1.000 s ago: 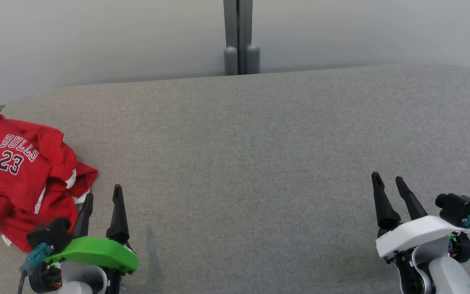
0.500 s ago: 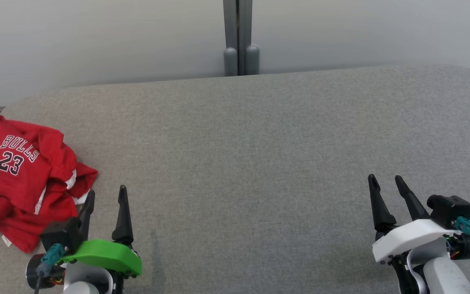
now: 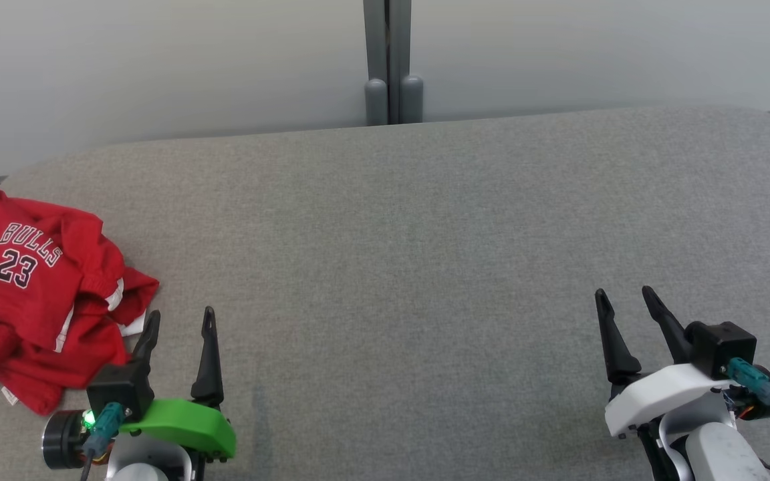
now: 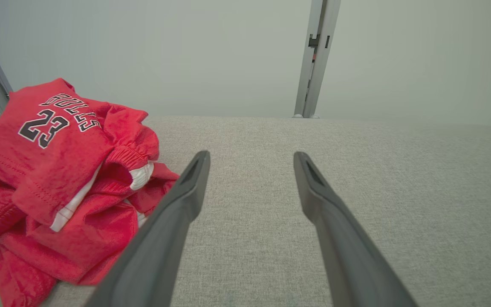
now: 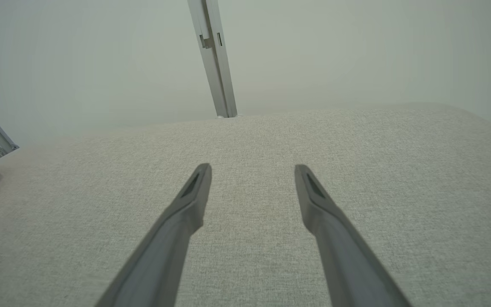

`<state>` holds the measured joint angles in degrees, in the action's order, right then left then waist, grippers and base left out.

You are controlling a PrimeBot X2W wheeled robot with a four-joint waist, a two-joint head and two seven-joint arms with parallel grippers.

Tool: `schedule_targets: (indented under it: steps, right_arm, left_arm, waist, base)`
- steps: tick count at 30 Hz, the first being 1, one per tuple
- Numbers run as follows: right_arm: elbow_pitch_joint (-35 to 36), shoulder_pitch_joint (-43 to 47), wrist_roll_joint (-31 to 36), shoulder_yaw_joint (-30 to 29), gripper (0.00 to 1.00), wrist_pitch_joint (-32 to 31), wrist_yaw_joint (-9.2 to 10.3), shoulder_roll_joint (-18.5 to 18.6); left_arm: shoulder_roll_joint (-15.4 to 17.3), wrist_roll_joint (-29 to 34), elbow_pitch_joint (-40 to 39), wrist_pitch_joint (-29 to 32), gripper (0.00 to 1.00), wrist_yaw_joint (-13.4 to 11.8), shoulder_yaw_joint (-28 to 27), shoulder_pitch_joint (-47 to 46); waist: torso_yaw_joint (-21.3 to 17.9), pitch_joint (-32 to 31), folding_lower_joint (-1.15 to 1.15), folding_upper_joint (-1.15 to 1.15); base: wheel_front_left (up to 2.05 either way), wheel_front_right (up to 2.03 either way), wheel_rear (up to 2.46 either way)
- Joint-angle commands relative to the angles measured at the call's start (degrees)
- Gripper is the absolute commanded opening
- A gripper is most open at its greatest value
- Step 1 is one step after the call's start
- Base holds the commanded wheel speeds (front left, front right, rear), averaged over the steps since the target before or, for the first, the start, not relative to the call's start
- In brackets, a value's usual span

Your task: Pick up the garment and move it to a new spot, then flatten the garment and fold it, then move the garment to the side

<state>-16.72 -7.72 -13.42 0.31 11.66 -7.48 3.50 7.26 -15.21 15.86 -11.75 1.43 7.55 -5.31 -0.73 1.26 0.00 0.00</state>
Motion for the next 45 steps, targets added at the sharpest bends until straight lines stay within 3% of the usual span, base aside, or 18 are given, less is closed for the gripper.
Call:
schedule_targets:
  steps: [1,20,29,45]
  right_arm:
    - [0.1,-0.6,1.6,-0.2,1.0,0.7,-0.02,0.2]
    - [-0.3,-0.2,9.8,-0.5,1.0,2.7,-0.01,-0.3]
    - [-0.5,-0.4,12.7,2.7,1.0,3.6,-0.01,-0.1]
    - [-1.1,-2.4,11.4,7.2,1.0,3.6,0.0,-0.2]
  left_arm:
    - [0.2,1.5,0.0,-0.5,1.0,0.0,0.0,0.1]
    - [-1.7,9.5,0.8,-2.6,1.0,0.2,-2.9,0.7]
    - [-2.3,13.1,2.1,-3.6,1.0,0.5,-4.6,1.3]
    - [-3.4,12.2,3.4,-3.4,1.0,0.3,-10.8,3.3]
  waist:
    - [0.0,0.0,0.0,0.0]
    - [1.7,0.5,0.0,0.0]
    - [8.9,1.2,0.0,0.0]
    - [23.8,2.7,0.0,0.0]
  base:
    - [0.0,0.0,0.0]
    - [0.0,0.0,0.0]
    - [0.0,0.0,0.0]
    - [0.0,0.0,0.0]
